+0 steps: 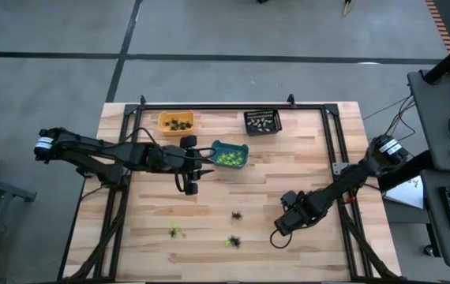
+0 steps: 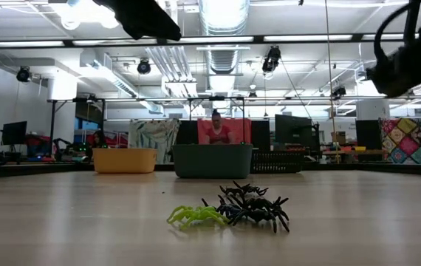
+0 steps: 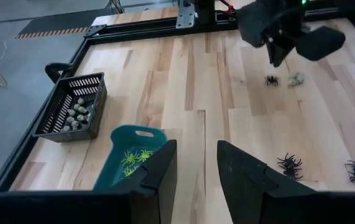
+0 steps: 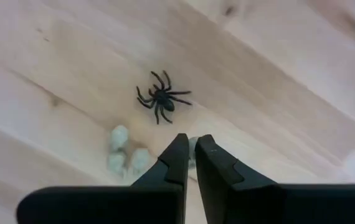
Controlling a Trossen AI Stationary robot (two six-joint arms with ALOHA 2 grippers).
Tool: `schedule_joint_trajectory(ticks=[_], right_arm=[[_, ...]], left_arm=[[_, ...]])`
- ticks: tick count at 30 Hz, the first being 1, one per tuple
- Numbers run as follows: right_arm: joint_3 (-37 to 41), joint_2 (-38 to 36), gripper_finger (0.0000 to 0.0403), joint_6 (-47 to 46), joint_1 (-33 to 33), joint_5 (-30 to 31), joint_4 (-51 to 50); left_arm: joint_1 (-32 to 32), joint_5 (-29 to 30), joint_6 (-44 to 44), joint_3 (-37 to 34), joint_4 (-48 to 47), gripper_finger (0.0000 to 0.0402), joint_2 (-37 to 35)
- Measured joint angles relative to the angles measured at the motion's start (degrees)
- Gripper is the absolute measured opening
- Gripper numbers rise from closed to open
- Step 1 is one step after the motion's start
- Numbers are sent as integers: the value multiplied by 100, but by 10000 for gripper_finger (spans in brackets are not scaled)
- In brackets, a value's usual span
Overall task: Sort Halloween decoration
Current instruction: Put the white skull toy into the black bin
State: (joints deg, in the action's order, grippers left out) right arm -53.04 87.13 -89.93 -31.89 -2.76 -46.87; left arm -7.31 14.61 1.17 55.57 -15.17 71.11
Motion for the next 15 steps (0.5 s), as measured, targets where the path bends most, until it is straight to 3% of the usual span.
schedule_joint_trajectory(ticks=[3, 9, 15], right_arm=[[2, -276, 17, 120, 57, 135, -173], [0, -953, 17, 606, 303, 961, -55], [-6, -1441, 17, 2117, 947, 1734, 748]], left_arm=[[0, -2, -93, -24, 8, 98, 0], [0, -13, -283, -193, 229, 98, 0], [-36, -21, -496, -602, 1178, 98, 1]])
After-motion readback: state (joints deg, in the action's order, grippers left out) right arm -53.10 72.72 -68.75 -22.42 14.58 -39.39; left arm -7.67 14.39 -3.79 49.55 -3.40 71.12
